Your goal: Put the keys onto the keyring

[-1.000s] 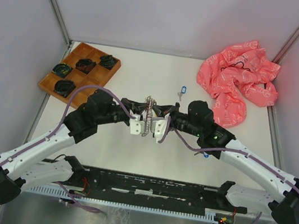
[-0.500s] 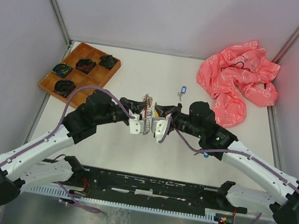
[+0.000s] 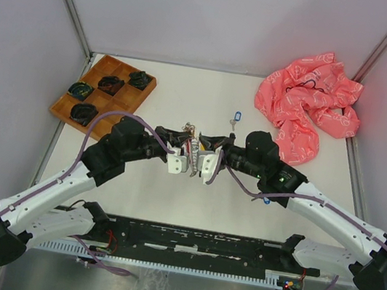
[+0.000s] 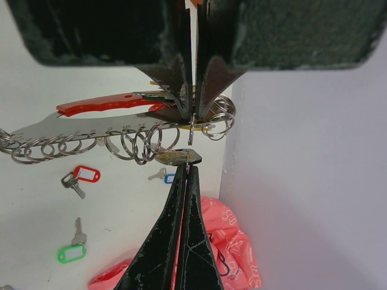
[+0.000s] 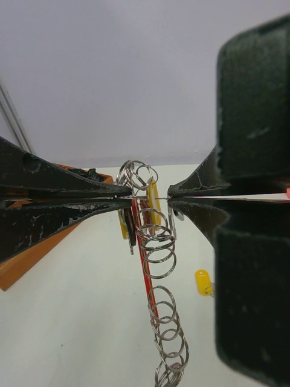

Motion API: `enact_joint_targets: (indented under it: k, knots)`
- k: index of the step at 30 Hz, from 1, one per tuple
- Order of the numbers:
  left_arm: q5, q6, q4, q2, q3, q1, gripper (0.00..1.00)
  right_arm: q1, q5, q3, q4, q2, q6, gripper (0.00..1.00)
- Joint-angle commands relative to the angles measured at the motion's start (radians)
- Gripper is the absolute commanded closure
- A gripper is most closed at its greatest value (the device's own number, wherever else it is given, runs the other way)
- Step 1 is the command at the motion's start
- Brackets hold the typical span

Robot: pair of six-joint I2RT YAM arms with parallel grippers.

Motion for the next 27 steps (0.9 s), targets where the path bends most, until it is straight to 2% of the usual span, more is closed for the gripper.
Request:
enact_joint_targets:
  k: [1,27]
  knots:
    - [0.027,-0.006,0.069,-0.005,0.008,-0.005,0.97,0.007,-0.021,0.004,0.049,-0.014,0.021,0.99]
    - [0.029,-0.009,0.068,0.001,0.014,-0.005,0.97,0.007,-0.028,0.006,0.053,-0.011,0.032,0.99]
